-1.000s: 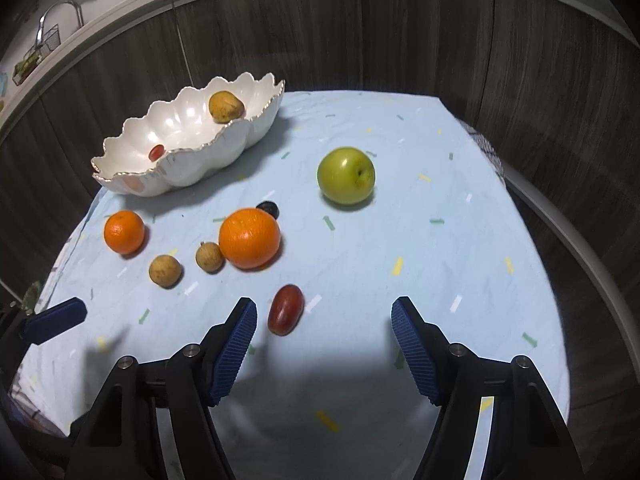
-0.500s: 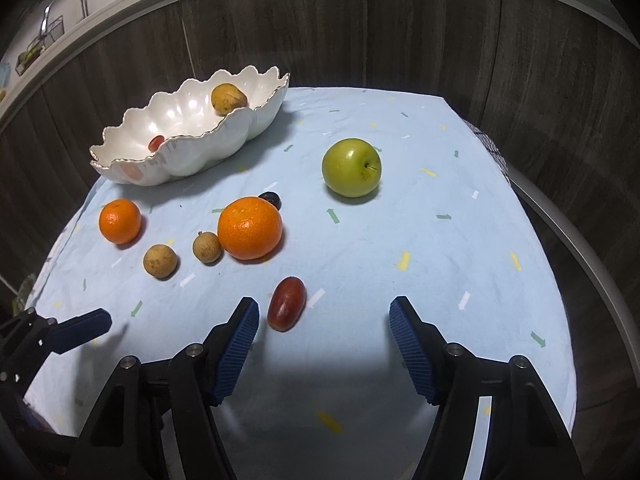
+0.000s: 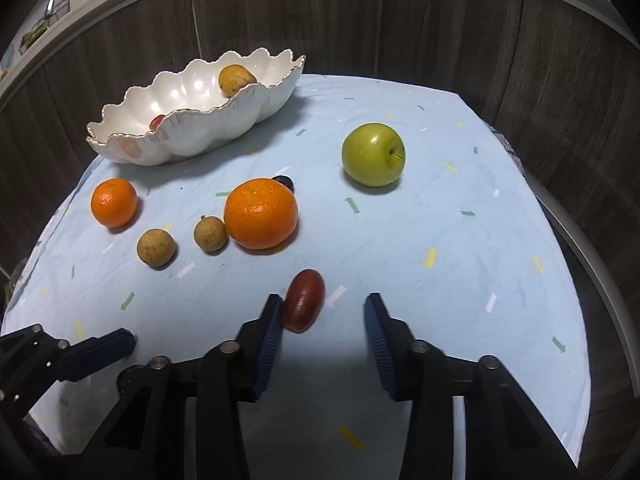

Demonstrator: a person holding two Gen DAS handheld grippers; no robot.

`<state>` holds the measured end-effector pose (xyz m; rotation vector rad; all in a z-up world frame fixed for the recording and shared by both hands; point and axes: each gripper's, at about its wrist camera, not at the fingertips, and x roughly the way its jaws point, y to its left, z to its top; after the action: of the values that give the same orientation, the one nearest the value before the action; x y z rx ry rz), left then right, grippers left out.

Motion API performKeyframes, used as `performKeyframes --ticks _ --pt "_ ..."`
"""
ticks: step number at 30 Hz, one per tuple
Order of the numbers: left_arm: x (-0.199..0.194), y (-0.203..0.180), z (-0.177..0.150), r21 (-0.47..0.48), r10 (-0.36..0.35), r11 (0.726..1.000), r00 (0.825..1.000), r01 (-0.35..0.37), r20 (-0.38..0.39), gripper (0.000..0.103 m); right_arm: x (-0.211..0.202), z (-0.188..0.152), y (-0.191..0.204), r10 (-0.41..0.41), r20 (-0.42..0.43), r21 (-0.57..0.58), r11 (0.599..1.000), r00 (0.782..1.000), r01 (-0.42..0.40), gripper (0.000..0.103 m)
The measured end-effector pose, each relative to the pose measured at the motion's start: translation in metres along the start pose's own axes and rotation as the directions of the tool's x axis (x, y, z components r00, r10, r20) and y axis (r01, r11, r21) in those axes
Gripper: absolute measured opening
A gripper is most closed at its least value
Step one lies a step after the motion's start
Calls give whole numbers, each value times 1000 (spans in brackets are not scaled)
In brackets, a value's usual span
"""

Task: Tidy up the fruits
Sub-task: 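Close the left tool on the dark purple plum while the right tool closes on the date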

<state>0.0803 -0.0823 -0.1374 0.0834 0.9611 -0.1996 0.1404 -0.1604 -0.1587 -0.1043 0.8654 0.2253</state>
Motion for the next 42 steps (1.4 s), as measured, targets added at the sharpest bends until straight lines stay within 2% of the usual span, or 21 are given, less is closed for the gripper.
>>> performKeyframes --ticks 2,4,7,22,42 --pt "-1 0 0 0 -7 1000 1000 7 2 27 0 0 3 9 1 -8 1000 1000 -9 28" --pt "-1 1 1 -3 -11 1000 1000 11 1 27 0 0 4 19 1 -12 1000 1000 -19 23" --pt "-2 3 2 -9 -10 1000 1000 10 1 26 -2 -1 5 27 1 -8 1000 1000 -27 20" --pt "-20 19 11 -57 40 998 998 -37 55 26 -30 4 7 33 37 14 999 999 -34 19" --pt "-59 45 28 -136 73 989 988 -54 138 26 -81 23 25 24 105 -7 1000 994 -23 19"
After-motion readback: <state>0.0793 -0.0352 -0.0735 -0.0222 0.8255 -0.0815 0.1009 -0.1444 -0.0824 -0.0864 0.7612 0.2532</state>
